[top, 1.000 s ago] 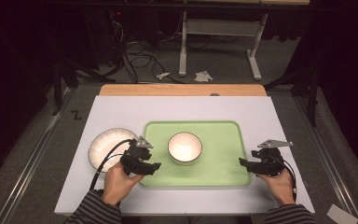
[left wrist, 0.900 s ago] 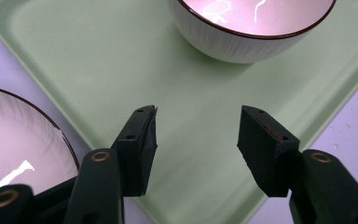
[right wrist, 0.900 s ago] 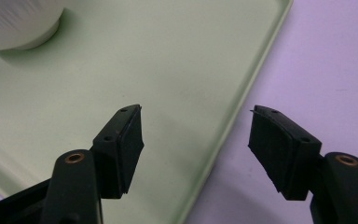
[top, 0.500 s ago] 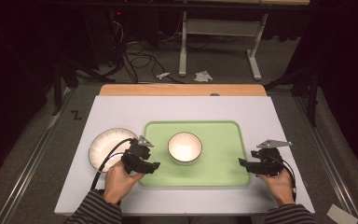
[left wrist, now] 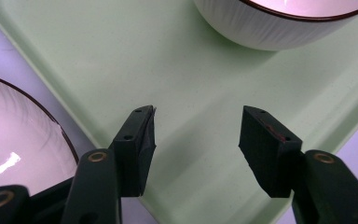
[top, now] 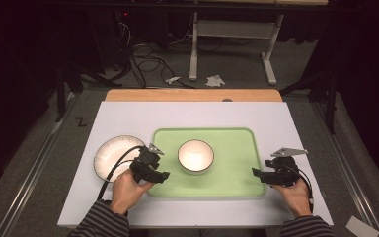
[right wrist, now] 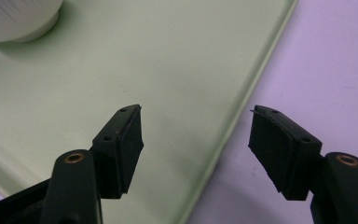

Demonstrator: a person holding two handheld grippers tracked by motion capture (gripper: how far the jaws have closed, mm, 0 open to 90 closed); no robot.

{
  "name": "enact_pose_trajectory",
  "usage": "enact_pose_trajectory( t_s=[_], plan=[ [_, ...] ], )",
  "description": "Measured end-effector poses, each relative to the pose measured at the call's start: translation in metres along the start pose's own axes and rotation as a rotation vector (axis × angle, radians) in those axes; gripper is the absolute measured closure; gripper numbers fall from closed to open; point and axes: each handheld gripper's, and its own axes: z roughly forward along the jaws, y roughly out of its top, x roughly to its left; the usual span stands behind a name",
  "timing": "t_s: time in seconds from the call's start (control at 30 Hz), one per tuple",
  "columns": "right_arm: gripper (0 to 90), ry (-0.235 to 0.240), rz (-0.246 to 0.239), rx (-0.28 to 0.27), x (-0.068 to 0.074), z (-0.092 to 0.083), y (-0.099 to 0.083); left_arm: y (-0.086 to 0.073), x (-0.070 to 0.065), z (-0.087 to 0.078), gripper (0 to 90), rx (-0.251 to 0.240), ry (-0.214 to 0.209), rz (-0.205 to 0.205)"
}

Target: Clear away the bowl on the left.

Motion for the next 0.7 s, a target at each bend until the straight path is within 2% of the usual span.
enact_pose_trajectory(
  t_s=[0.07,0.17,0.37,0.53,0.6,0.7],
  plan=[
    [36.2,-0.001,-0.005,-0.003,0.0005,-0.0010,0.0001,-0.0001,0.0012,0.0007,45.0,0.007,0.012,0.018],
    [36.2,-0.004,-0.008,-0.003,0.0008,-0.0011,0.0001,0.0001,0.0030,0.0030,43.1,0.007,0.031,0.024],
    [36.1,-0.008,-0.022,0.003,0.0024,0.0003,0.0002,0.0007,0.0035,0.0039,42.9,0.014,0.030,0.024],
    [36.0,-0.012,-0.016,-0.006,0.0023,-0.0008,0.0001,0.0004,0.0025,0.0047,42.7,0.009,0.026,0.015],
    [36.0,-0.011,-0.019,-0.005,0.0025,-0.0006,0.0001,0.0001,0.0029,0.0046,42.6,0.022,0.028,0.027],
    [36.1,-0.012,-0.019,-0.006,0.0025,-0.0005,0.0002,0.0012,0.0036,0.0031,42.6,0.008,0.032,0.029]
  ],
)
